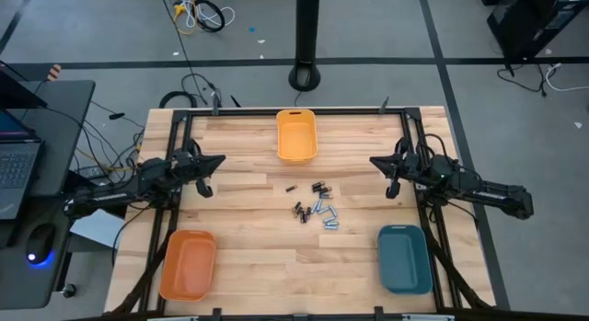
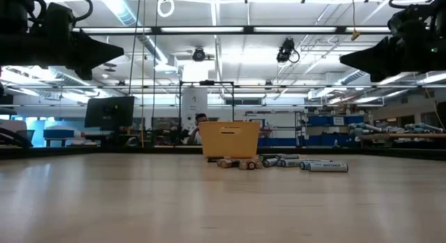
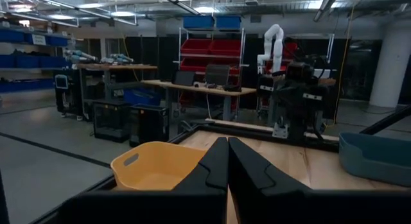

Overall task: Sort batteries
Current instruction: Put the large black battery into the yellow bin

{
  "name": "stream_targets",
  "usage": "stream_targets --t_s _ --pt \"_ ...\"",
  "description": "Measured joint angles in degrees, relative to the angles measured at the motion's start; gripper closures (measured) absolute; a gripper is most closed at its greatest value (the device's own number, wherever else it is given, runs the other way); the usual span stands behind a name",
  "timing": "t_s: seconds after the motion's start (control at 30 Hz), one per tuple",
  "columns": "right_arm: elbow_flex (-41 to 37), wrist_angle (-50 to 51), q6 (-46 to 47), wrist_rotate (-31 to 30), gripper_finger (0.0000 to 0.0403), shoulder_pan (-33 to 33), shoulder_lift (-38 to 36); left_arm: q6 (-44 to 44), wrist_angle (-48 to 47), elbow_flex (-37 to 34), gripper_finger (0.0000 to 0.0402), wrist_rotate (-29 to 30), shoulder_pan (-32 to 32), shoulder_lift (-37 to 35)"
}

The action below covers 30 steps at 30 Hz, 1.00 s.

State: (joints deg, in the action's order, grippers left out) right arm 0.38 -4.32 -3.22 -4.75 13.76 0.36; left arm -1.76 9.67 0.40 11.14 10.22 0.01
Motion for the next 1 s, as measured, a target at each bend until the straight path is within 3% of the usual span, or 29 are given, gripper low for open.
stream_targets --t_s 0.3,0.63,0.83,1.0 --pt "-0.01 -2.16 0.01 -0.03 0.0370 0.02 0.02 0.01 -0.55 0.00 0.0389 0.01 0.01 0.02" --pt "-0.02 -16.77 -8.20 -0.38 0.0370 0.28 0.00 -0.02 -7.65 0.00 0.0389 -0.26 0.00 0.02" --pt "0.14 -21.01 -4.38 -0.04 0.0370 0.26 0.71 2.20 -7.80 0.01 0.0389 -0.92 -0.15 1.83" --pt "0.45 -20.49 -1.58 0.07 0.0370 0.24 7.53 2.86 -7.91 0.02 0.0389 -0.94 -0.17 4.96"
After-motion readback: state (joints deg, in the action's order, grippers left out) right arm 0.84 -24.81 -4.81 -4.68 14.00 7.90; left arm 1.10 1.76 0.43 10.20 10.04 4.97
